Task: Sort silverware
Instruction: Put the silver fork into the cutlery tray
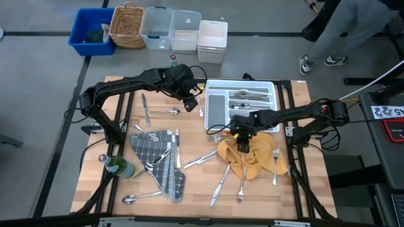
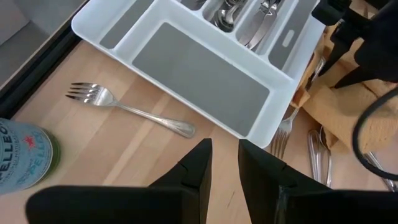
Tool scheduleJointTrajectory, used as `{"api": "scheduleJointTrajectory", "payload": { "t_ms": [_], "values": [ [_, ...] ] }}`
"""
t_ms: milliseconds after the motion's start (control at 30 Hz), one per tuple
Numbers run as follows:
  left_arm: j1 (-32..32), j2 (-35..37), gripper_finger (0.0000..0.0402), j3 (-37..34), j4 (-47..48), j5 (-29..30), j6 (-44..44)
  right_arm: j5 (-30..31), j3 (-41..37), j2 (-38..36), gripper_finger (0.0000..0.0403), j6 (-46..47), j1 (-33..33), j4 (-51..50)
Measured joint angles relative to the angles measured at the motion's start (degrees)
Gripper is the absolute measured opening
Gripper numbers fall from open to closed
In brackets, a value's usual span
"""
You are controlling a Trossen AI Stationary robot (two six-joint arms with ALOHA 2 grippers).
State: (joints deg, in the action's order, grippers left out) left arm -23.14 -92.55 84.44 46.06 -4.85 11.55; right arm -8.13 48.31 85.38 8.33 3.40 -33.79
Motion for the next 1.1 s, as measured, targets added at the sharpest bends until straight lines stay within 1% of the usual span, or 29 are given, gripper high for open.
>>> {"api": "scheduleJointTrajectory", "payload": {
  "t_ms": [133,267,667,867,1100],
  "values": [
    [0.0,0.0,0.0067,0.0,-0.02,0.01,0.0,1.03,2.29,0.0,0.0152,-3.47,0.0,-0.38],
    [0.0,0.0,0.0067,0.0,-0.02,0.01,0.09,5.06,2.8,0.0,0.0152,-6.25,-0.04,-0.46],
    [0.0,0.0,0.0067,0.0,0.02,0.01,0.2,4.56,2.65,0.0,0.0152,-10.33,-0.02,-5.69],
    [0.0,0.0,0.0067,0.0,0.02,0.0,-0.01,4.53,2.6,0.06,0.0152,-10.36,-0.02,-5.76],
    [0.0,-0.02,0.0067,0.0,0.02,-0.01,-0.13,5.35,2.6,4.35,0.0152,-13.25,-0.07,-5.39]
  ]
}}
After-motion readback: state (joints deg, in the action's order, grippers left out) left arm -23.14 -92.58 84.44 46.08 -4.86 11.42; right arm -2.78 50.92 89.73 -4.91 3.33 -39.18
